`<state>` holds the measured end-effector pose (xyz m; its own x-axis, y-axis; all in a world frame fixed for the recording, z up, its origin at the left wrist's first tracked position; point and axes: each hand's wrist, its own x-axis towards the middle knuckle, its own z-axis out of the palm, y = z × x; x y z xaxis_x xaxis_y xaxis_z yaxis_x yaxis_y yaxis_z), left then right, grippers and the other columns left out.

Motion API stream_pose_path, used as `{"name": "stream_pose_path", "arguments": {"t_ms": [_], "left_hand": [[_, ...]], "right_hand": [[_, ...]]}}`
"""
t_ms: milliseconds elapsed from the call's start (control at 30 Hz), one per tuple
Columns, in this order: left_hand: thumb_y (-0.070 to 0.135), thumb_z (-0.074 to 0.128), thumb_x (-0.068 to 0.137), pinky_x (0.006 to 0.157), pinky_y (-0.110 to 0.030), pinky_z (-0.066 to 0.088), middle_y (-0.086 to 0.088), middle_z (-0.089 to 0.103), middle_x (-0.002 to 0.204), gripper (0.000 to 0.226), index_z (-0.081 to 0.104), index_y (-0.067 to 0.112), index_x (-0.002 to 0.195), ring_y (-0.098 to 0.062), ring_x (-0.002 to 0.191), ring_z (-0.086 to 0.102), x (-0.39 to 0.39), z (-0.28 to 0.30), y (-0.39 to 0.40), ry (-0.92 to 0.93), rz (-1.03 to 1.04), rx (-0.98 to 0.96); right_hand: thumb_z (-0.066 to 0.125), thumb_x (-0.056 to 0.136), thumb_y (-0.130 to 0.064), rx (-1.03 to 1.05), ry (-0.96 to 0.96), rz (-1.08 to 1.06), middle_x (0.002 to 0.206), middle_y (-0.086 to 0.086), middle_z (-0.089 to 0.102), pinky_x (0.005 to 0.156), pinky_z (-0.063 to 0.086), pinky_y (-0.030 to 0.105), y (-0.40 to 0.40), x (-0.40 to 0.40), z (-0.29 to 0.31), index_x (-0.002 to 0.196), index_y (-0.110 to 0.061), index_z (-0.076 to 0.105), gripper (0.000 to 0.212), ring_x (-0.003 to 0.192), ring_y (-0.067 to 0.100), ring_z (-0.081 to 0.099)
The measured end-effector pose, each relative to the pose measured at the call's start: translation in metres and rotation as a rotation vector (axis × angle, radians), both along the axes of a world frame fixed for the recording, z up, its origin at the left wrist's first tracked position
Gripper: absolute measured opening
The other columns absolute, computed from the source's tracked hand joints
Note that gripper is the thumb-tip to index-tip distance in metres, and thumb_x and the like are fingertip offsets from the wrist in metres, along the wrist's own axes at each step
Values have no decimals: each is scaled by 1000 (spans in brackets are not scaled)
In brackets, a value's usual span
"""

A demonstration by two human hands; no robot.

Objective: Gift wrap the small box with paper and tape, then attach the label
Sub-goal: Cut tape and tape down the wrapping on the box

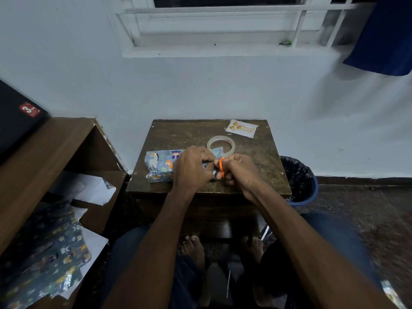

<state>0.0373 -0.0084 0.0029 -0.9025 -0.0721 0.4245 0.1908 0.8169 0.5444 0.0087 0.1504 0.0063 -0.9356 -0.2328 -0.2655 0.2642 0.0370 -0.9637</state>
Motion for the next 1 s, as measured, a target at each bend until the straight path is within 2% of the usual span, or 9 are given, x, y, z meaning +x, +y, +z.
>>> {"name": "stream_pose_path", "arguments": {"t_ms": [133,267,467,600,667,733,800,900,1000], "left_hand": [[14,79,81,68,-24,41,17,75,92,16,84,29,86,-4,90,61,0,1,0,-9,-4,11],[14,79,82,71,-27,45,16,76,94,16,84,28,87,-7,91,63,0,1,0,-14,-5,24],[13,82,82,74,-33,54,15,76,92,15,84,27,87,-6,90,64,-4,-4,-3,-4,-29,51],[22,80,83,92,-47,49,16,73,99,14,81,29,95,-11,99,62,-7,-3,-5,57,-73,84],[35,76,82,102,-50,42,13,68,118,37,75,31,119,-15,114,57,-9,-4,-11,38,-50,64],[56,76,77,110,-51,36,12,58,138,73,57,34,144,-17,132,47,-9,-6,-21,-34,-33,-8],[73,80,69,113,-48,30,12,52,145,98,46,35,153,-17,139,40,-8,-8,-29,-94,-16,-113],[68,87,68,106,-41,23,10,52,143,101,45,35,153,-19,138,41,-7,-5,-27,-138,21,-270],[55,95,63,102,-40,25,9,46,139,101,46,38,150,-18,132,38,-6,-1,-21,-105,50,-287]], "right_hand": [[71,90,-13,-4,-14,7,72,20,71,45,33,23,-1,-2,-1,95,15,70,28,48,11,44],[72,91,-14,-13,-29,21,70,19,71,44,33,22,-1,-4,-1,86,3,73,18,47,11,44],[66,90,-3,-21,-37,17,68,19,70,42,34,20,2,-5,-1,97,13,72,19,46,10,45],[73,91,-12,-48,-7,35,69,18,70,43,35,21,4,-11,-1,94,6,74,18,46,10,45],[74,91,-11,-64,-2,51,68,18,69,42,35,21,4,-14,0,86,1,76,13,45,10,44],[75,91,-11,-52,7,60,69,19,70,42,35,21,6,-15,1,79,-4,77,14,45,11,44],[76,90,-12,-21,11,65,70,19,71,42,36,22,8,-15,0,84,-1,74,13,46,11,45],[78,90,-13,-9,17,81,71,20,71,42,36,23,9,-14,1,86,-3,71,12,45,12,45],[79,90,-15,-14,40,78,72,20,72,43,36,25,8,-12,5,91,-4,69,15,47,14,45]]}}
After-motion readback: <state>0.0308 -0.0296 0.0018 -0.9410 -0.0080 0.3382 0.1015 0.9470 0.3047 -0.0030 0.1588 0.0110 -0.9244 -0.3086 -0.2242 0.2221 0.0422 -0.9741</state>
